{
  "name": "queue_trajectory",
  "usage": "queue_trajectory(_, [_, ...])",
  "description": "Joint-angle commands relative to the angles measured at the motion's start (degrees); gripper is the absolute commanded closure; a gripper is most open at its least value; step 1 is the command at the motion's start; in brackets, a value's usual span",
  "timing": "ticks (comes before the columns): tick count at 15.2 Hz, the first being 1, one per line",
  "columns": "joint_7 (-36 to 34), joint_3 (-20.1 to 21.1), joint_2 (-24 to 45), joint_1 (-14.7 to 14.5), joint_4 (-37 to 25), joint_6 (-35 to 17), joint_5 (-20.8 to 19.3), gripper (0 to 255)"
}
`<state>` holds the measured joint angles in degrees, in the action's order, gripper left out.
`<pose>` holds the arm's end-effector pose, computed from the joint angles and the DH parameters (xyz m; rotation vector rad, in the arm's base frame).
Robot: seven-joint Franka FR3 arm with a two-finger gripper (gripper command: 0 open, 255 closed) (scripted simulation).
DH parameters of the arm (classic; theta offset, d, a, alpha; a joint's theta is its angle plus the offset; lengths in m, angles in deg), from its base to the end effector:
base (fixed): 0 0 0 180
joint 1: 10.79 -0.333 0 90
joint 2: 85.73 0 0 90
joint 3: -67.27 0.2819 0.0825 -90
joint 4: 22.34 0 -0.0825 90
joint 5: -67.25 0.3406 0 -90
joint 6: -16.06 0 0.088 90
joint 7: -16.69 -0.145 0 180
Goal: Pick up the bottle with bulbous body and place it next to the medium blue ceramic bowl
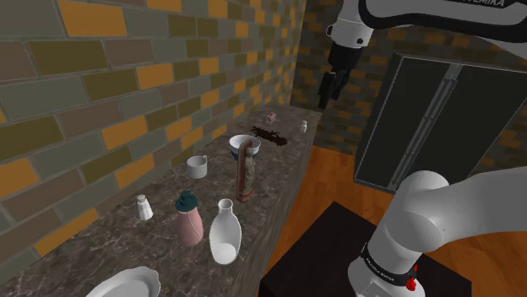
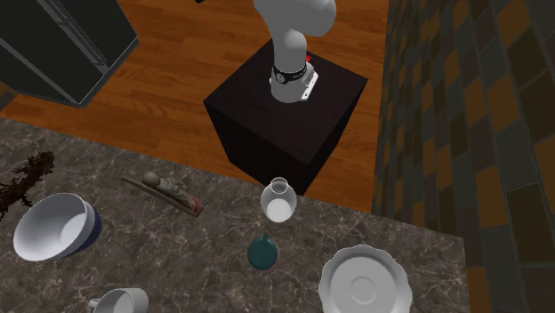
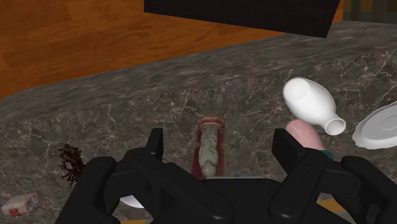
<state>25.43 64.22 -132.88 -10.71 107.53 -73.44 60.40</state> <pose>0.2802 -0.0375 0.5766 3.0418 0.1591 0.1664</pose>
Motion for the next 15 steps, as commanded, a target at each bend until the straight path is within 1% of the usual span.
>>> queue_trajectory(1, [0.0,0.0,0.0,0.0,0.0,0.0,0.0,0])
queue_trajectory(8, [-6.9,5.3,2.2,-2.2,8.1,-9.0,4.2,0])
queue_trajectory(15, [-13.6,11.0,8.1,-4.6,13.1,-19.0,8.2,0])
